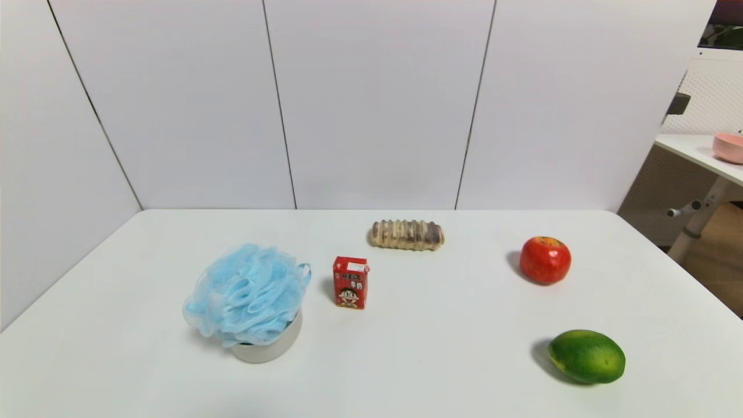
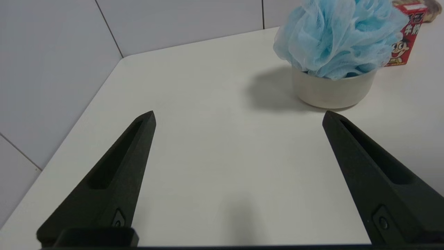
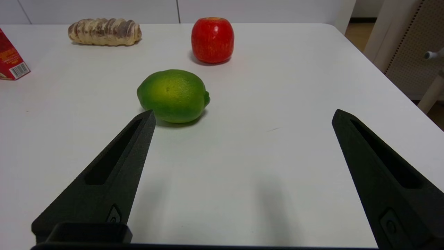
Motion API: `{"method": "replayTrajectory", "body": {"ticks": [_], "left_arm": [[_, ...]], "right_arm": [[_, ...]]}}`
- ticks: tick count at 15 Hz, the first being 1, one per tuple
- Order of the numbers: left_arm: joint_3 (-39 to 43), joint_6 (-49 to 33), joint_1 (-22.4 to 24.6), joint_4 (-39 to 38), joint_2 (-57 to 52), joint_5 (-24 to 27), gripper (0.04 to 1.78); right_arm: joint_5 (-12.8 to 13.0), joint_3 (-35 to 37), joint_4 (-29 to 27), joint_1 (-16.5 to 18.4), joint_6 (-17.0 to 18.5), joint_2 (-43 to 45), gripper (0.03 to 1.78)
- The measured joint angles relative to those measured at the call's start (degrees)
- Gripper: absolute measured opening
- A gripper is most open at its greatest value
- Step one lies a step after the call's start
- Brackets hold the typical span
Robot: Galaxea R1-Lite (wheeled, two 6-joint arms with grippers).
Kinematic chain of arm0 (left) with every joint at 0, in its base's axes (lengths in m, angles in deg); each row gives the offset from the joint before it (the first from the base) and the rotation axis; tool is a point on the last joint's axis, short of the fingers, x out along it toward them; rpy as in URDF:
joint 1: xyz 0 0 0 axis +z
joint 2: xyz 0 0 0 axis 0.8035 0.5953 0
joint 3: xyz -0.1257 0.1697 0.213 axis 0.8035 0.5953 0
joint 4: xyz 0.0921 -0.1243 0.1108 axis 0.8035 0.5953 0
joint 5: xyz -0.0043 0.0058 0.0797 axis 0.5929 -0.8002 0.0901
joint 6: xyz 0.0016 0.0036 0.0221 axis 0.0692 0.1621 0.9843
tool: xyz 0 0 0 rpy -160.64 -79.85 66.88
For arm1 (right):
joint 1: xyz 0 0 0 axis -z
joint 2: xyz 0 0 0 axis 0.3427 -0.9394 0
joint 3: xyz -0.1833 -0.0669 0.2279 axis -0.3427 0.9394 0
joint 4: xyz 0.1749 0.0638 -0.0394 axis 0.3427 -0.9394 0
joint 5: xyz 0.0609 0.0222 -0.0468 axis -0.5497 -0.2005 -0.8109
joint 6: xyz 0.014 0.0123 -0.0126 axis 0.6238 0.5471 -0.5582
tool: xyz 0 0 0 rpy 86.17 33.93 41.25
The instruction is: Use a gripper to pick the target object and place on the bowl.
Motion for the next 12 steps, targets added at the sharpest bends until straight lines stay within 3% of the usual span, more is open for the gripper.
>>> {"method": "replayTrajectory", "body": {"ticks": [4, 12], "left_arm": [[5.8, 0.0, 0.0, -3.1, -1.3, -0.4, 1.70], [6.2, -5.9, 0.0, -2.9, -1.5, -2.5, 1.71]], "right_arm": [[0.0, 0.0, 0.0, 0.0, 0.0, 0.0, 1.75], [0.0, 0.0, 0.0, 0.0, 0.0, 0.0, 1.75]]}}
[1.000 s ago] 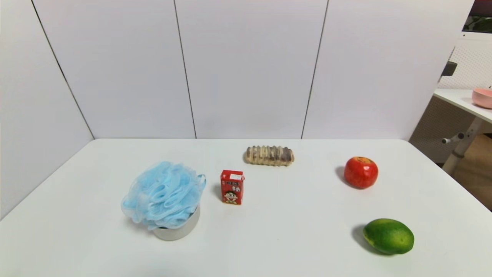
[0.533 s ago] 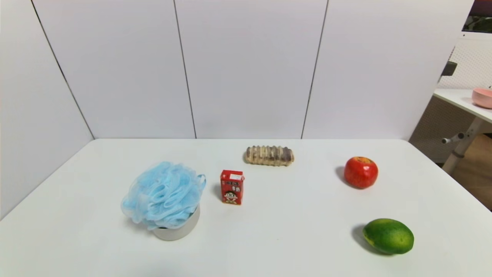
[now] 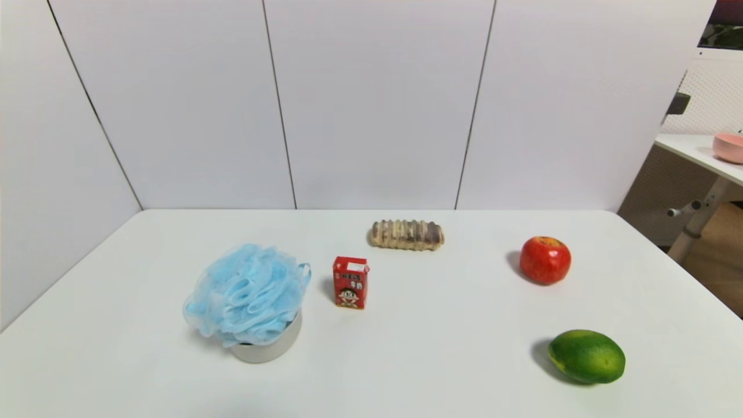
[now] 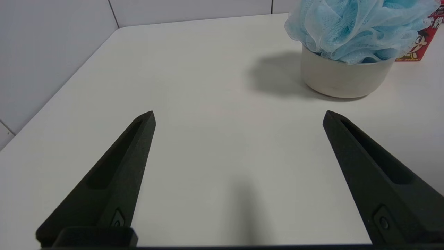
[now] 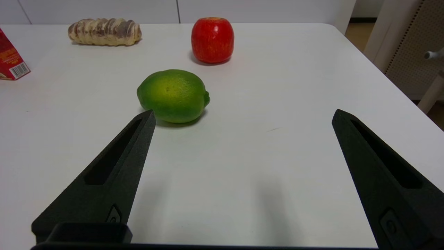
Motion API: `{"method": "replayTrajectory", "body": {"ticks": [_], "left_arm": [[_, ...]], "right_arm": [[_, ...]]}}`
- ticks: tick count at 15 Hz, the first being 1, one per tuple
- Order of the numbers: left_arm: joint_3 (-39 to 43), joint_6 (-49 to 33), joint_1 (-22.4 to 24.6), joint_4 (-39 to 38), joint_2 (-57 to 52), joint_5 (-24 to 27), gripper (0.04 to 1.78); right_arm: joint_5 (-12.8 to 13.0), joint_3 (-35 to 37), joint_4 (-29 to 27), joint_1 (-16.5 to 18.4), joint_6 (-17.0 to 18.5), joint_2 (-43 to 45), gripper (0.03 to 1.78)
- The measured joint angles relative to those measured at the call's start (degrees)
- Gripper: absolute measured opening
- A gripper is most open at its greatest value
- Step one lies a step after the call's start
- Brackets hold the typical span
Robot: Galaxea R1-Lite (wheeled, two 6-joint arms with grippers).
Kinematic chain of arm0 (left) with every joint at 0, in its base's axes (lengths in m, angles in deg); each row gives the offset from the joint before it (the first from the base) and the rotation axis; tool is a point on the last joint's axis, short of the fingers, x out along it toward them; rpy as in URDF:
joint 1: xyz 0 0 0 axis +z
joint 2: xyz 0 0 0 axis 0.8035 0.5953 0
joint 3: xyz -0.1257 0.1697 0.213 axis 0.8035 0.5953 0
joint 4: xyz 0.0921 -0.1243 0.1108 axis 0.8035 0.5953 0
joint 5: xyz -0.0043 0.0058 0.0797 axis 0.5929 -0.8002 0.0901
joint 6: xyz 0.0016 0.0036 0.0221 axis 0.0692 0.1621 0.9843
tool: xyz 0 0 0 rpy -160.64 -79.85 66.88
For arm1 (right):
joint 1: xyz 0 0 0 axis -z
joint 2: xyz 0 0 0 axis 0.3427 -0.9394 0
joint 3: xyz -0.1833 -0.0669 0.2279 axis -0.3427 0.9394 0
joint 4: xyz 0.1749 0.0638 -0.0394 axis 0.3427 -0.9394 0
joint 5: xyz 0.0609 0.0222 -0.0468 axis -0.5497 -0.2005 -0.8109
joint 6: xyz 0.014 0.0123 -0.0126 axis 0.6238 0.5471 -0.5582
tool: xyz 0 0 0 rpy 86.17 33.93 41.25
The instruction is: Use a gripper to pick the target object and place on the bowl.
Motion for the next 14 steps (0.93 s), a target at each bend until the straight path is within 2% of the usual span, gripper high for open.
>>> {"method": "replayTrajectory", "body": {"ticks": [14], "left_arm": [[0.0, -2.8, 0.0, -0.2, 0.0, -0.3, 1.71]], "right_arm": [[-0.1, 0.0, 0.0, 0.0, -0.4, 0.0, 1.75]]}}
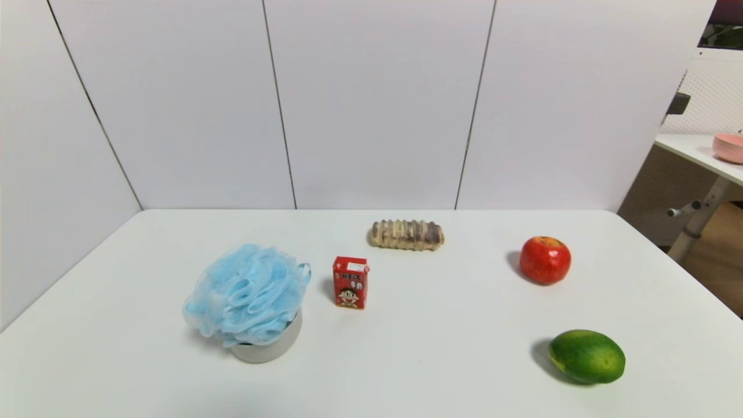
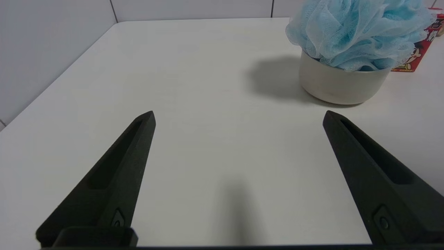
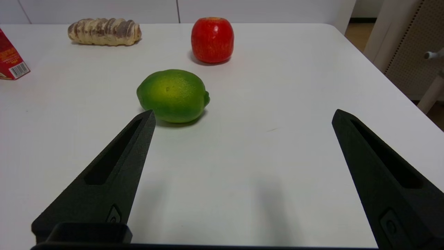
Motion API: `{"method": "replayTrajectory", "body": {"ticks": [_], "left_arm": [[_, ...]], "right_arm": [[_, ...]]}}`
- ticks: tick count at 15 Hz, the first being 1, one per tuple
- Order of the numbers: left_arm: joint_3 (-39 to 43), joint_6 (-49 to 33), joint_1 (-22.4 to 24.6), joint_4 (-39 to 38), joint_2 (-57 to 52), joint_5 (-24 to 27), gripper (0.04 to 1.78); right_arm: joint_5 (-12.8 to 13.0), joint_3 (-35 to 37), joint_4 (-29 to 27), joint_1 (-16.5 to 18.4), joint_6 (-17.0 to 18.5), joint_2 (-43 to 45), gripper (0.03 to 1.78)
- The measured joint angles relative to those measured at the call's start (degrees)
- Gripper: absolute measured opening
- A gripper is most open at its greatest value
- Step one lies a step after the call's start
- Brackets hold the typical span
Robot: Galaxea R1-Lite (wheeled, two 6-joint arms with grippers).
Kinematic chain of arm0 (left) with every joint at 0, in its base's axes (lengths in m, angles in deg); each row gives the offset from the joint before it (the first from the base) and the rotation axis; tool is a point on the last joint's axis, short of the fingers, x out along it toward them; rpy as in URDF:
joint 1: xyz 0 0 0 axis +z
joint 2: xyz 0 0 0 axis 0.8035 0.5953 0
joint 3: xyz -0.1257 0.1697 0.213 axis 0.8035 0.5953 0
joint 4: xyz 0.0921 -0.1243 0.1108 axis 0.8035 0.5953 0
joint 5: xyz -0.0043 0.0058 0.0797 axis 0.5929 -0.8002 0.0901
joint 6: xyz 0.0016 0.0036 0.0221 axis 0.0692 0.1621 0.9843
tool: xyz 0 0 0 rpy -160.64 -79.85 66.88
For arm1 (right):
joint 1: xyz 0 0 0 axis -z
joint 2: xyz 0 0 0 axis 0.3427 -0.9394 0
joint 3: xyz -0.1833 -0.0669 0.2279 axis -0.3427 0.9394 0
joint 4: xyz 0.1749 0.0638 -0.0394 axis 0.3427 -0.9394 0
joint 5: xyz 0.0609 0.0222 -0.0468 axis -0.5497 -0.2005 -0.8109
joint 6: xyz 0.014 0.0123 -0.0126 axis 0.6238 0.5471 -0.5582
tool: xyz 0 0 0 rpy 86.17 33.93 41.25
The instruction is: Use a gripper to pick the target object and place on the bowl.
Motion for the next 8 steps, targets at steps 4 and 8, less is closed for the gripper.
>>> {"method": "replayTrajectory", "body": {"ticks": [4, 8], "left_arm": [[0.0, 0.0, 0.0, 0.0, 0.0, 0.0, 1.71], [0.0, 0.0, 0.0, 0.0, 0.0, 0.0, 1.71]], "right_arm": [[0.5, 0.0, 0.0, 0.0, 0.5, 0.0, 1.75], [0.7, 0.0, 0.1, 0.0, 0.7, 0.0, 1.75]]}}
